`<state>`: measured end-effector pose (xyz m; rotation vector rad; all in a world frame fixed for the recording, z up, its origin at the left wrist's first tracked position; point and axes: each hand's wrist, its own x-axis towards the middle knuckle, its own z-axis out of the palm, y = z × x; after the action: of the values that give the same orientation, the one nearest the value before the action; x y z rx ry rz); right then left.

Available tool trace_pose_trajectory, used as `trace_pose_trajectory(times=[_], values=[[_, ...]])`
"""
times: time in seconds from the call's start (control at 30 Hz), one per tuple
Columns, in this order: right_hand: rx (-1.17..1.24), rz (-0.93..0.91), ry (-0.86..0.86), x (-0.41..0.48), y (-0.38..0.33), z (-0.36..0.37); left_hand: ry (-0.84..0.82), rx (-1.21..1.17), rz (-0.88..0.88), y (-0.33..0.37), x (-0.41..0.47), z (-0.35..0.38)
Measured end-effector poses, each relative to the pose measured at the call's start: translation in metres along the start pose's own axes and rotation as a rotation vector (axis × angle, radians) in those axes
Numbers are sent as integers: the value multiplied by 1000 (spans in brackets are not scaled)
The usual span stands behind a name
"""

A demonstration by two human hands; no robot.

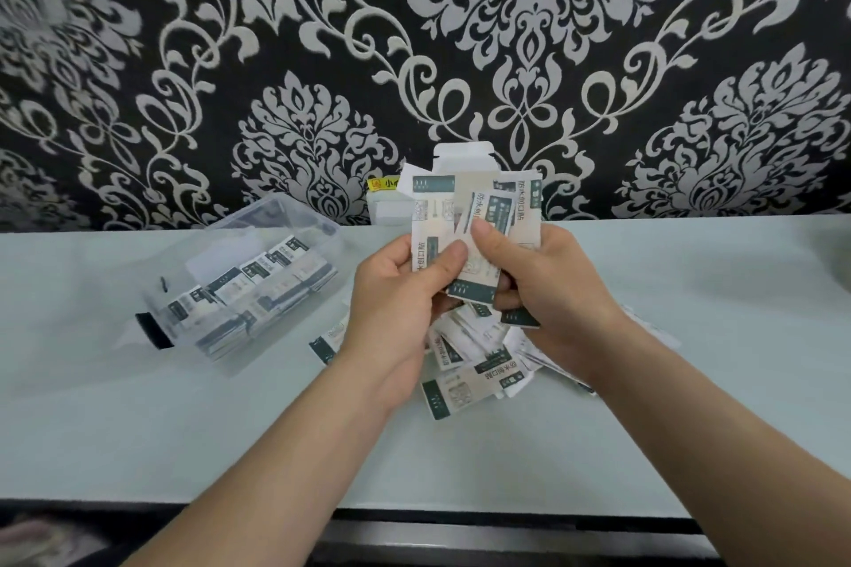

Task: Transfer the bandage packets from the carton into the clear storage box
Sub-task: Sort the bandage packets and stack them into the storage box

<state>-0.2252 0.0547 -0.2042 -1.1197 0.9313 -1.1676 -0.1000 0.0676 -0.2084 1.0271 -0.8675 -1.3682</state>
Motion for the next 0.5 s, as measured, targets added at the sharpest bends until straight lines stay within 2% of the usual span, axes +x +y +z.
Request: trace_pose_trajectory(times=[0.33,0.5], values=[[59,-78,30,7,5,9,8,40,-26,11,1,-20],[48,-108,28,7,7,14,-57,293,-24,7,-4,-20]])
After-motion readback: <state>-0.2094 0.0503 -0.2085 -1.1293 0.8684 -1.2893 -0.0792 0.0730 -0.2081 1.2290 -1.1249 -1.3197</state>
